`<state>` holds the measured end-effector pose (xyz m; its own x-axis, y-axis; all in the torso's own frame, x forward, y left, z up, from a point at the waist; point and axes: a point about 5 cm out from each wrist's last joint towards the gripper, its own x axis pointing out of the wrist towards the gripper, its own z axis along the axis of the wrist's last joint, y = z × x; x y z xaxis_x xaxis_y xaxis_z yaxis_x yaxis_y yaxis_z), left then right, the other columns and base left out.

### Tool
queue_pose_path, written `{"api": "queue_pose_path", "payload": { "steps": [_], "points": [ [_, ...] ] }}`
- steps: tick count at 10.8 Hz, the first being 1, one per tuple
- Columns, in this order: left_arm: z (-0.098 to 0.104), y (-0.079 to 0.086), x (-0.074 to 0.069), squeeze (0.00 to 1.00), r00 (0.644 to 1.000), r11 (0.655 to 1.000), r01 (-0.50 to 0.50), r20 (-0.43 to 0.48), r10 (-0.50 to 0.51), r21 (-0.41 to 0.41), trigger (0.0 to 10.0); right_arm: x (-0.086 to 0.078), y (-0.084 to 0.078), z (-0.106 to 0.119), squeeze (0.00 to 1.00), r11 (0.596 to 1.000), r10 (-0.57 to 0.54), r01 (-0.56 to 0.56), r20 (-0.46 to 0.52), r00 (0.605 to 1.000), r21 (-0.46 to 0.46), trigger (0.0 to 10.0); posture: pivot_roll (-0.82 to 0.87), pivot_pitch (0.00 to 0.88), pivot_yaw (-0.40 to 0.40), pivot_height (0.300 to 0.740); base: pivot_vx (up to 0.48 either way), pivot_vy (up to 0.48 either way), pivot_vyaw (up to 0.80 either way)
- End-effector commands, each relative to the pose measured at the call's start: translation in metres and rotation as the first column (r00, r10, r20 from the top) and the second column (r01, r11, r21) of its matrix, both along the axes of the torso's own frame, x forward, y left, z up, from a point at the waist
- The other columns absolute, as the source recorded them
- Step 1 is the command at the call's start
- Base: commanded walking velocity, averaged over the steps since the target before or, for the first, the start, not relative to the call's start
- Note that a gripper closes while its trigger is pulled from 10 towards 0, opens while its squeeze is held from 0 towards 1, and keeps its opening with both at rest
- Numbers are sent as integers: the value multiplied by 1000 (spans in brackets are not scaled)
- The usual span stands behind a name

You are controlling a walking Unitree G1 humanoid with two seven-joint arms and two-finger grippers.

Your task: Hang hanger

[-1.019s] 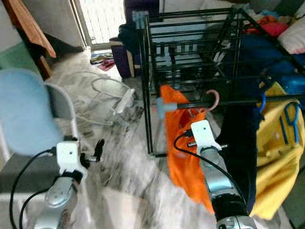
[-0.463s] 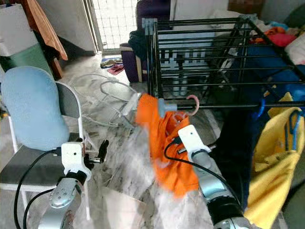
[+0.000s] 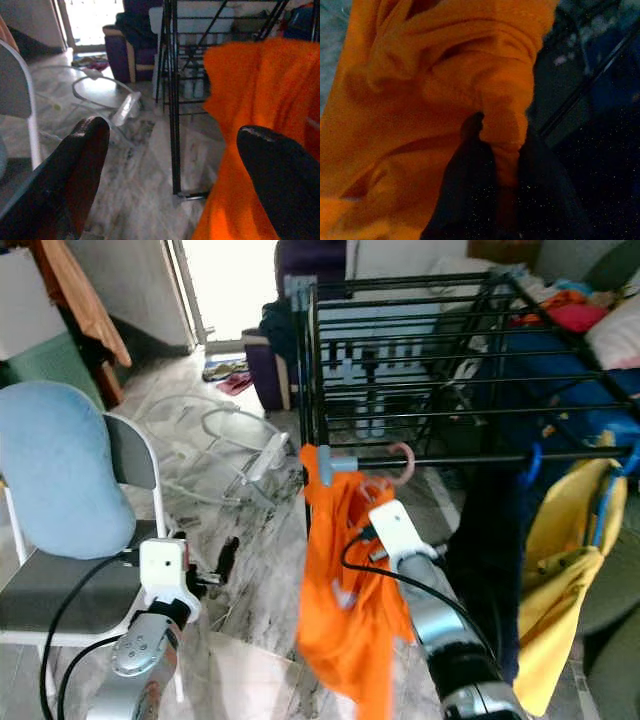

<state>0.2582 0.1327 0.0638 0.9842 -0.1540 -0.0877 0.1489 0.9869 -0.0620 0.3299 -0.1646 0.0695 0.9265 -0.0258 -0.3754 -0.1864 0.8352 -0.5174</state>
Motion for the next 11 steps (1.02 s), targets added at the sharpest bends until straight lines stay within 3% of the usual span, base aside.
{"api": "queue_pose_path", "payload": {
  "steps": [1, 3, 9, 10, 11],
  "points": [
    [-3, -1, 0, 0, 1000, 1000, 13, -21, -13, -4, 10000, 6, 10, 9, 0, 997, 53, -51, 45, 998, -50, 10000, -81, 0, 41, 740, 0, 0, 0],
    [-4, -4, -1, 0, 999, 1000, 21, -31, -21, -10, 10000, 1, 13, 1, 0, 989, 97, -93, 28, 995, -111, 10000, -79, 0, 35, 740, 0, 0, 0],
    [-6, -11, -1, 0, 996, 997, 67, -51, -69, -33, 10000, -6, -2, -16, 0, 993, 30, -35, -45, 999, -110, 10000, -89, 0, 34, 740, 0, 0, 0],
    [-7, -12, -1, 0, 996, 997, 71, -54, -73, -34, 10000, -8, -1, -18, 1000, 998, 19, -21, -49, 999, -51, 10000, -89, 0, 31, 740, 0, 0, 0],
    [-7, -12, -2, 0, 996, 997, 73, -56, -75, -36, 10000, -9, -1, -17, 1000, 1000, 10, -10, -39, 999, -12, 10000, -89, 0, 31, 740, 0, 0, 0]
  ]
}}
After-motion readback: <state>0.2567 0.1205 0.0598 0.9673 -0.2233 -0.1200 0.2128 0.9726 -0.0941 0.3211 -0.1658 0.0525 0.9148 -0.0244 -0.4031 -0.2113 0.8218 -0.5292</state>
